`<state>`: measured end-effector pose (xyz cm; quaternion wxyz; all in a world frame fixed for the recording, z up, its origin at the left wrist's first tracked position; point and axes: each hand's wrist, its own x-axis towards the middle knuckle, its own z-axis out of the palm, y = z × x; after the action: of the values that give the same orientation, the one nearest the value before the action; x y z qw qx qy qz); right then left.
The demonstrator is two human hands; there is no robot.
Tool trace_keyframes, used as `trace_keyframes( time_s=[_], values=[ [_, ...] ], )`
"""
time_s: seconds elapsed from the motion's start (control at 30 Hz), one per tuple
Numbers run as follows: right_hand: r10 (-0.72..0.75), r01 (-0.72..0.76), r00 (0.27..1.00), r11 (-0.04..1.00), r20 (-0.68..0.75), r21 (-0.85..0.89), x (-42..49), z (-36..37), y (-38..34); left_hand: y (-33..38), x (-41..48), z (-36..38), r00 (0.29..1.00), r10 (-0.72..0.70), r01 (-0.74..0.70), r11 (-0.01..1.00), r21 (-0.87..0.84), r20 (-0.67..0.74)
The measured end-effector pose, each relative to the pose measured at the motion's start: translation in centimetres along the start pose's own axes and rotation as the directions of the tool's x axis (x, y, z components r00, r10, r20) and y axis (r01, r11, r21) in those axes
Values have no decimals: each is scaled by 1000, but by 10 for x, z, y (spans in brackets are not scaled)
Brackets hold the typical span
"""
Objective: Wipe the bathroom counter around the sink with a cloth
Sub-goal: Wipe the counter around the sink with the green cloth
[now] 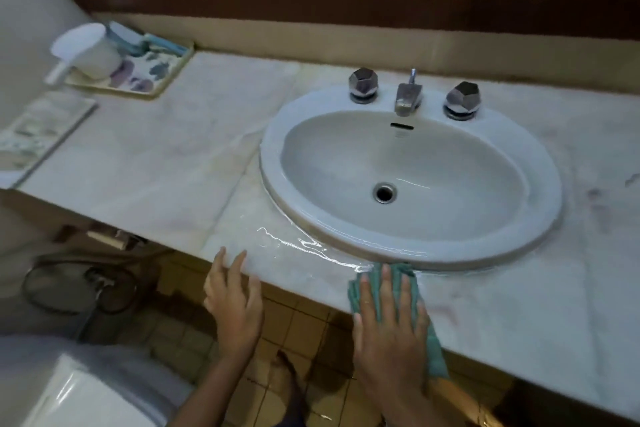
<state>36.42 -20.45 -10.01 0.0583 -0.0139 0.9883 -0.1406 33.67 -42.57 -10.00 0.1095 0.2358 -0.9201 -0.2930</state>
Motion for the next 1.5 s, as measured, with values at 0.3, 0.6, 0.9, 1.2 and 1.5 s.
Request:
trace_keyframes(
  time_s=[0.3,0.6,0.9,1.2,1.5],
  values=[
    [-290,293,956,954,52,-68,79,32,-129,-77,167,-63,977,-136,109,980,-166,-166],
    [-315,317,946,948,75,-17,181,52,-272,-149,230,-101,971,-130,103,984,-142,-199],
    [-356,360,933,929,62,-88,200,45,-238,-153,289,-92,868,-408,399,912,-90,-282],
    [-150,153,986,987,76,-40,299,58,-332,-157,291,-84,860,-368,372,926,-60,-354],
    [-592,610,791,783,155,-118,225,46,-275,-159,288,-84,875,-322,311,946,-88,-361]
  ],
)
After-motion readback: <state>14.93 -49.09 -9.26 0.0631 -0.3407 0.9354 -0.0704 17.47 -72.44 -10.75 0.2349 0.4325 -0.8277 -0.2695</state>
